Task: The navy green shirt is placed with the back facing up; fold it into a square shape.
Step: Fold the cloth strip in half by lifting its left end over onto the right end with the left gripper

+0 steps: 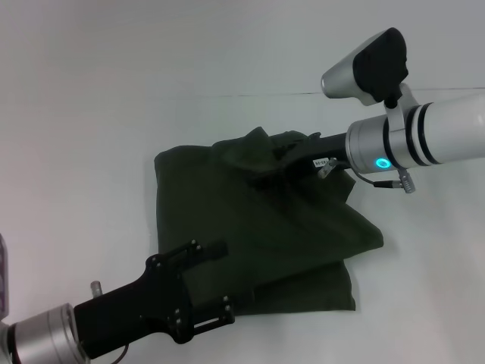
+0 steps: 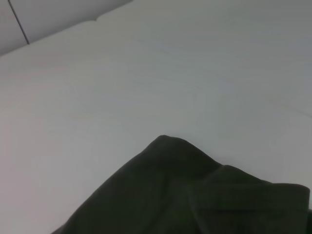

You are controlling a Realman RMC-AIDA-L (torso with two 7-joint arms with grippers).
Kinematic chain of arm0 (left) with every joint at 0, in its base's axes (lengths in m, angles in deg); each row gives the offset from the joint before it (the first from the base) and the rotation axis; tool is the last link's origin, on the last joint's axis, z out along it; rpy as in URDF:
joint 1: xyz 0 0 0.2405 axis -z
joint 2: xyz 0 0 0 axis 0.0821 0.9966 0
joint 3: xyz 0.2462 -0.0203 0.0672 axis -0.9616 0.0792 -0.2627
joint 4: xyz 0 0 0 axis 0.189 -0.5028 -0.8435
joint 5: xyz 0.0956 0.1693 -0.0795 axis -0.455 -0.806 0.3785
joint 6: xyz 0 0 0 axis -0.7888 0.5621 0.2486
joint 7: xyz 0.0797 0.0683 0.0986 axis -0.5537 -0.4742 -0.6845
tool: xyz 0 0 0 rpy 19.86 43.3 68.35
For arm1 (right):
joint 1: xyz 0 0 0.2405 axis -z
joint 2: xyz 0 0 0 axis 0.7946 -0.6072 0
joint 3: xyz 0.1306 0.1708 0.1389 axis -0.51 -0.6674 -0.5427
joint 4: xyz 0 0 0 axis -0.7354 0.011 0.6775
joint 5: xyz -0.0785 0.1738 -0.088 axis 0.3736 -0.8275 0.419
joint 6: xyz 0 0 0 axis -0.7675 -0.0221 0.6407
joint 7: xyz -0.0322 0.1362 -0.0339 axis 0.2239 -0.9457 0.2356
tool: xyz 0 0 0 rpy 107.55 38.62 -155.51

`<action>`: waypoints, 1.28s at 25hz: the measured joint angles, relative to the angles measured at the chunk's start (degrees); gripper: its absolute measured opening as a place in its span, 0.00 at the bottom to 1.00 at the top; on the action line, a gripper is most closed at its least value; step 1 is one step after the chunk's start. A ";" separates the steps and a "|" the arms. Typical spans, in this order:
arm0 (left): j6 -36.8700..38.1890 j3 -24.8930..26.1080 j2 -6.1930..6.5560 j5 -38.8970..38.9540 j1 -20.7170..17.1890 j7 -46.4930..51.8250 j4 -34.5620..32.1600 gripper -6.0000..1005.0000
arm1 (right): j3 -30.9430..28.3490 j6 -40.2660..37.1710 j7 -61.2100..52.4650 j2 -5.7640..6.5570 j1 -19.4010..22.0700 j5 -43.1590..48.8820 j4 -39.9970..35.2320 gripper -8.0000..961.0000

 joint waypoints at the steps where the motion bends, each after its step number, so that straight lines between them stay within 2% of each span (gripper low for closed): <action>1: -0.16 0.00 0.01 0.01 0.07 0.08 0.02 0.78 | 0.64 0.48 -0.19 0.00 -0.11 -0.01 0.06 0.87; 9: -1.08 -0.05 -0.03 0.03 0.57 0.91 0.22 0.78 | 6.52 4.96 -3.25 0.13 -0.37 0.25 0.32 0.82; 14: -1.53 -0.06 0.01 0.03 0.69 1.66 0.22 0.78 | 7.09 5.98 -3.39 0.19 -0.27 -0.04 0.11 0.80; 19: -1.72 -0.06 0.02 0.03 0.68 1.68 0.29 0.78 | 6.85 6.19 -3.15 0.15 -0.08 -0.46 -0.40 0.55; 22: -2.15 -0.05 -0.04 0.03 0.67 1.68 0.35 0.78 | 6.82 6.36 -3.05 0.15 0.27 -1.48 -0.89 0.33; 28: -2.30 -0.05 -0.05 0.03 0.50 1.68 0.39 0.78 | 6.85 6.43 -3.00 0.16 0.35 -1.63 -0.94 0.09; 32: -2.30 -0.05 -0.05 0.03 0.37 1.68 0.40 0.78 | 6.81 6.51 -2.60 0.22 1.24 -3.37 -1.72 0.06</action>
